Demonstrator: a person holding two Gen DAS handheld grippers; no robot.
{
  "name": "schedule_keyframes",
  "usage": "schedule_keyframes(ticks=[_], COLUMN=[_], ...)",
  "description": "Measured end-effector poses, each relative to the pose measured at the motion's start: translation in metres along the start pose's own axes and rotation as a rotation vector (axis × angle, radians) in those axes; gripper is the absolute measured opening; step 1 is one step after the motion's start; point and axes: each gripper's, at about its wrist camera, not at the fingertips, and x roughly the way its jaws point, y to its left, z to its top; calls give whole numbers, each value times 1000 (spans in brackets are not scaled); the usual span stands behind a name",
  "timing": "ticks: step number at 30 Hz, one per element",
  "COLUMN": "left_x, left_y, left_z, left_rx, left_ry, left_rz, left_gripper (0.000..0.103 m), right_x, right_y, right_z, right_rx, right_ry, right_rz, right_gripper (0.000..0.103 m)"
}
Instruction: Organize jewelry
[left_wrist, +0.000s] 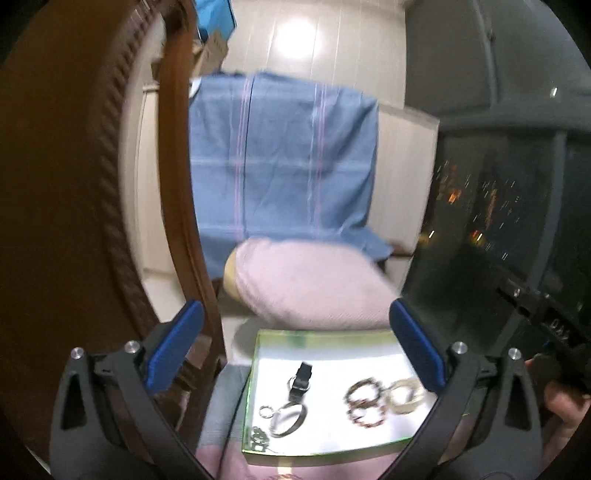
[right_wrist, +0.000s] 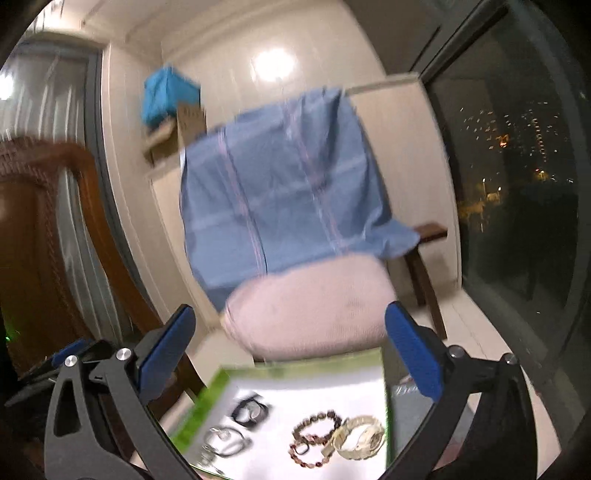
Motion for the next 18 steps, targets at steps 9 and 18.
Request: schedule_keyframes(ticks=[9,18], left_x=[-77,-86], left_y=[14,-1], left_z=[-56,-124], left_rx=[51,136], left_ry=[73,315], left_rz=[51,153], left_gripper=[99,99], right_x=[-77,-121], right_y=[-2,40], right_z=[-41,-119], right_rx=[-56,-212], right_ry=[118,339], right_rz=[3,40], right_gripper=[100,100])
